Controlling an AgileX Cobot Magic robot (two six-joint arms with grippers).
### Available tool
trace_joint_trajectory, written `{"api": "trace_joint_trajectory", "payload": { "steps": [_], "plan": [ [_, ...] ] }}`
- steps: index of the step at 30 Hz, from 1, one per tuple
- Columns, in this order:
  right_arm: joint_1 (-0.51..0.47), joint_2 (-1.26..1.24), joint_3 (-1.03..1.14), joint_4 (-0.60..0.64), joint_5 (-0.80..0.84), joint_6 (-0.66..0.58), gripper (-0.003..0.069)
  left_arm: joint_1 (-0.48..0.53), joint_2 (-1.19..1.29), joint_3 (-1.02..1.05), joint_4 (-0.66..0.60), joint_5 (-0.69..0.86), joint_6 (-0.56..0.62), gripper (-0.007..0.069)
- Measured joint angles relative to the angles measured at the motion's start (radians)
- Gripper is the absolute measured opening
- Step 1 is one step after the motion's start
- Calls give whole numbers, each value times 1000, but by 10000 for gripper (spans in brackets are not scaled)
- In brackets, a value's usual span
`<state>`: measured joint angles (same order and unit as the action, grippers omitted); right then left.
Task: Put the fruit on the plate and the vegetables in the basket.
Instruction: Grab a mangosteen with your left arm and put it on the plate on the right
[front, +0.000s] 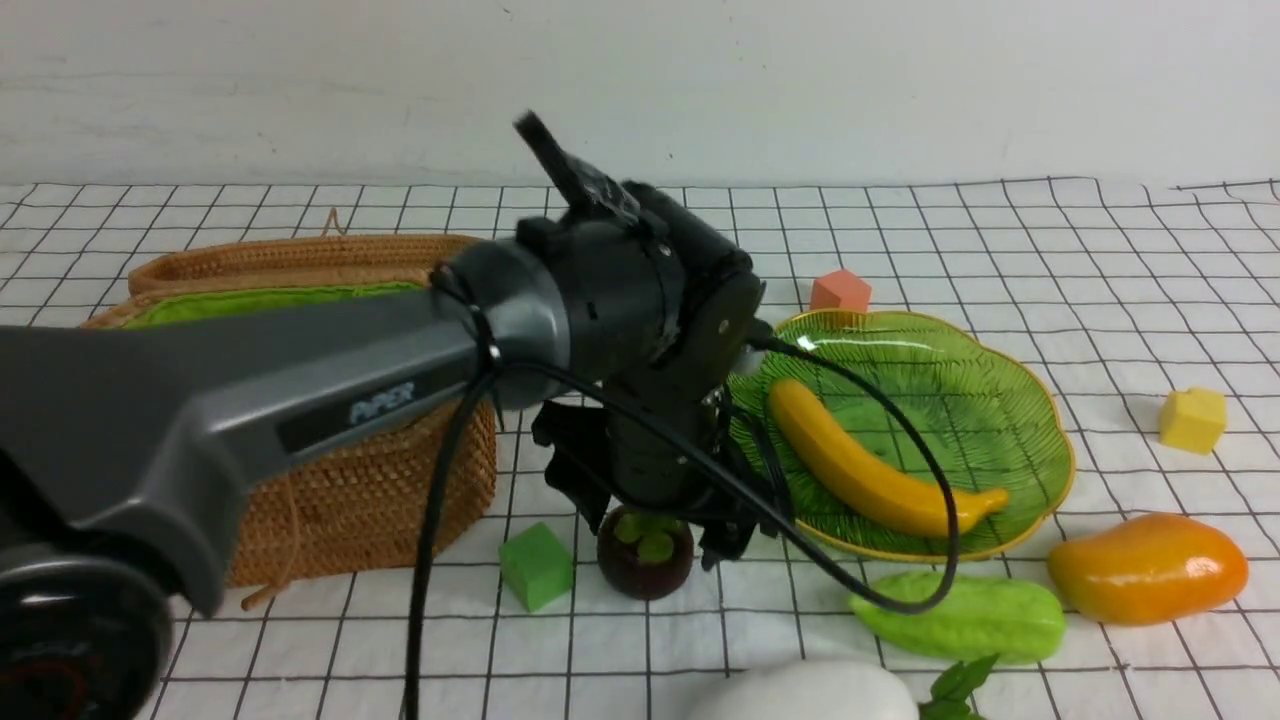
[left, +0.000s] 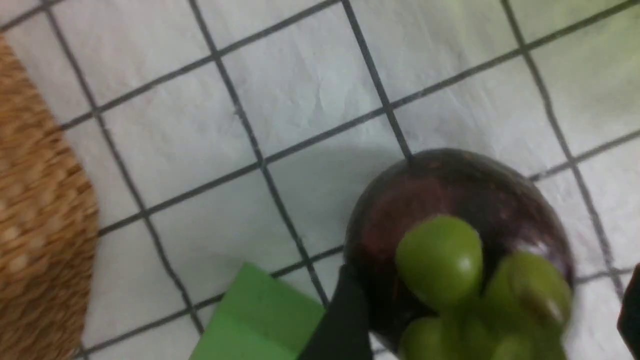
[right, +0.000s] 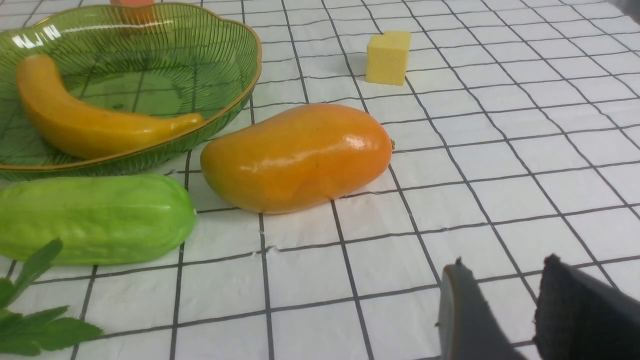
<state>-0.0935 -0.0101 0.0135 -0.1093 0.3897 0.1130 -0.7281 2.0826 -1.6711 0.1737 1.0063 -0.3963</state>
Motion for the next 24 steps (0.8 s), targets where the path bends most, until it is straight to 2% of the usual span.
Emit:
{"api": "trace_joint_trajectory", "payload": {
  "steps": [5, 12, 16, 19, 24],
  "plan": [
    [0, 0, 0, 0, 0, 0, 243, 0, 59, 0, 6, -29, 5, 567],
    [0, 0, 0, 0, 0, 0, 243, 0, 17, -39, 77, 3, 1, 565],
    [0, 0, 0, 0, 0, 0, 243, 0, -42, -123, 132, 25, -57, 565],
    [0, 0, 0, 0, 0, 0, 243, 0, -69, -206, 141, -20, -119, 565],
    [0, 0, 0, 0, 0, 0, 243, 0, -45, -221, 130, -158, -181, 565]
  ]
}}
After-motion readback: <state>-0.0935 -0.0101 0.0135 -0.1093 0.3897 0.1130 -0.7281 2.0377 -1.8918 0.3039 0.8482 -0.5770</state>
